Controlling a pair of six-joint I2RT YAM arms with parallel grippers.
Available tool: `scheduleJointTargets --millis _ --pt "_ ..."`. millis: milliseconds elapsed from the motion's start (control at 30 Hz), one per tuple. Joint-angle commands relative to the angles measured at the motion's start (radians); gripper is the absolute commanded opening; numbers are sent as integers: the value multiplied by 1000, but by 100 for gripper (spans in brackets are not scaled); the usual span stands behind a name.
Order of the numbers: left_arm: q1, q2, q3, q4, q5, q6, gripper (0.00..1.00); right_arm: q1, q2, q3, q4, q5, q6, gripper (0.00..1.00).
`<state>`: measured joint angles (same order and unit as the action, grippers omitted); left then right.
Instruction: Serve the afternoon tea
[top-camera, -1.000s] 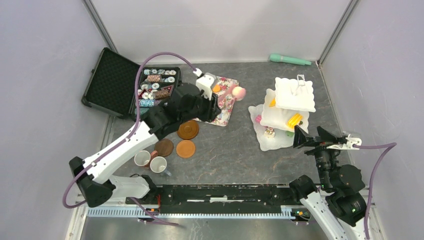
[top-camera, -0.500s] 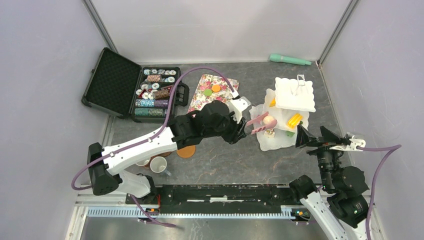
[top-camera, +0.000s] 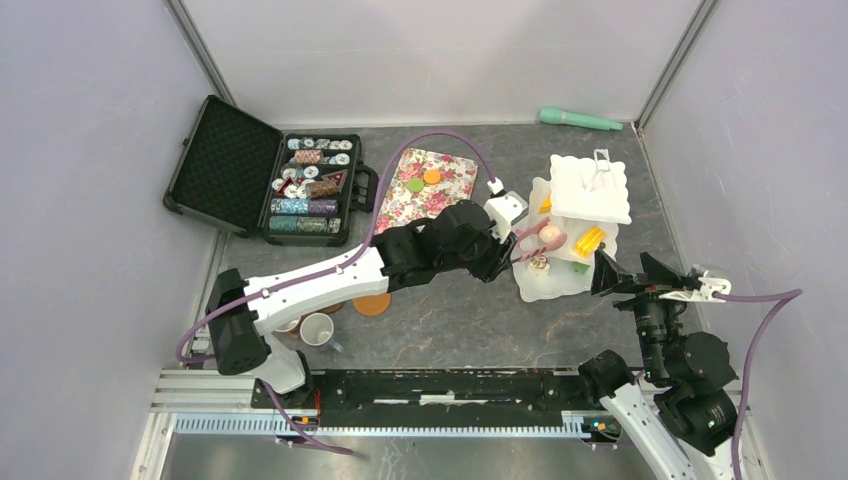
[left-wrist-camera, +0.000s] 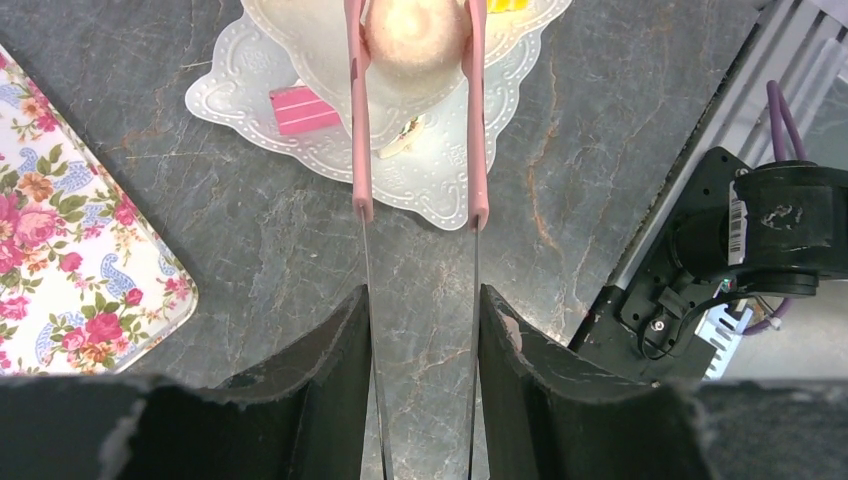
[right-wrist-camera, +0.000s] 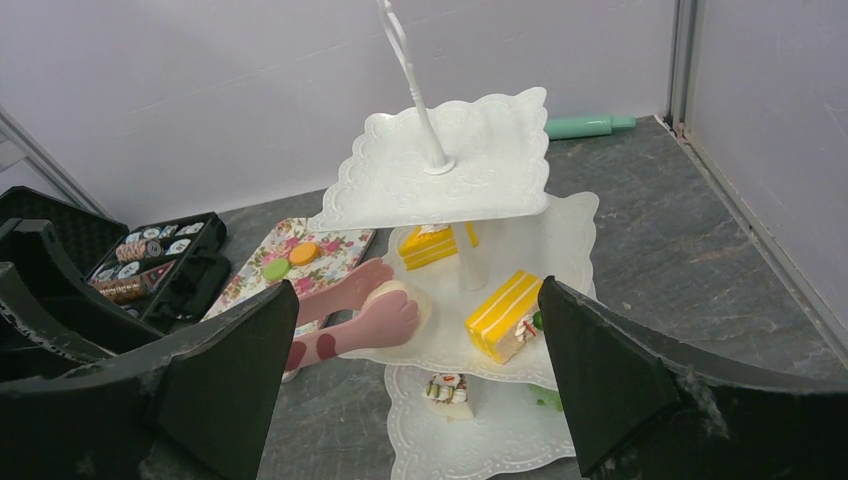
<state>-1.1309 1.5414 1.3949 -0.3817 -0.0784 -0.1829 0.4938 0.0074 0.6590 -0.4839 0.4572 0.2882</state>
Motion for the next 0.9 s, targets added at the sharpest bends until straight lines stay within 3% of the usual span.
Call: scheduleJointTargets --millis 0,200,433,867 --pt "-10 20 73 50 -45 68 30 3 -46 30 5 27 -2 98" --pt "-9 24 79 36 -58 68 44 3 -49 25 5 31 -2 98" --pt "-9 12 73 35 -62 65 53 3 -48 26 6 28 -6 98" --pt "-9 -59 27 29 -66 65 52 3 -57 34 -11 35 -5 98"
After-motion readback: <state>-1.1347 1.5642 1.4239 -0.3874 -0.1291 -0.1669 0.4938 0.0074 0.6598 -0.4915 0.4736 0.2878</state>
